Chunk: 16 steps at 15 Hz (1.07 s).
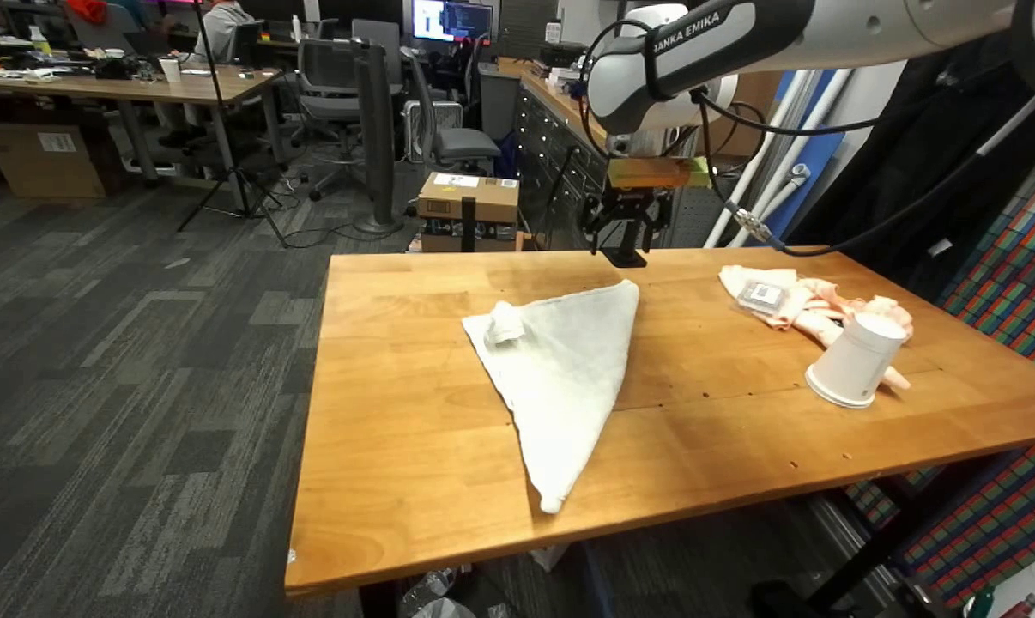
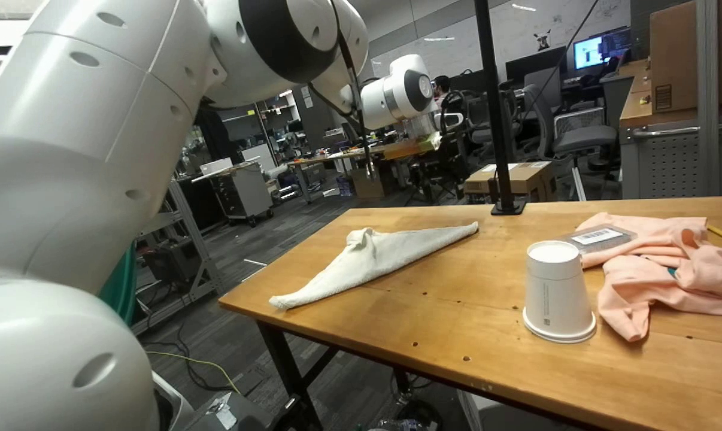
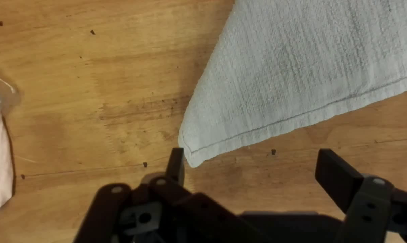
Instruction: Fold the towel
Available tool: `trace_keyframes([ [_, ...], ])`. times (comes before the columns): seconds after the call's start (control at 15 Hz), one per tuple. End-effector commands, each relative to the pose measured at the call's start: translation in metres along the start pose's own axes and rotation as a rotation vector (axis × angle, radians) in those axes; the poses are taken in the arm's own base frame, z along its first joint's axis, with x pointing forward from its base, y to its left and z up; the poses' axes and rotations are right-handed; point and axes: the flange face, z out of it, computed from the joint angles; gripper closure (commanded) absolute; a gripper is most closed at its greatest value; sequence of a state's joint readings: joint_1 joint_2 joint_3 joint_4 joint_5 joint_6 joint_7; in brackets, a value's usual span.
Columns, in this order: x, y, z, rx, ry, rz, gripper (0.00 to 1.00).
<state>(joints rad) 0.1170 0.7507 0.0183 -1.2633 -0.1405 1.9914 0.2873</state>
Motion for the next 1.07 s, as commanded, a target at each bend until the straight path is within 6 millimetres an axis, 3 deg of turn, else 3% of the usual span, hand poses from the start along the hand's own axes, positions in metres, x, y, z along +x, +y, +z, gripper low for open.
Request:
trace_keyframes([
  [0.0,0.009,0.007,0.026,0.031,-0.043,-0.009,0.00],
  [0.2,0.012,0.015,0.044,0.033,-0.074,-0.006,0.00],
  [0.53,0.027,0.029,0.045,0.028,-0.063,0.030,0.00],
  [0.8,0.035,0.030,0.048,0.037,-0.073,0.047,0.00],
  [1.0,0.032,0.027,0.063,0.043,-0.129,0.042,0.00],
])
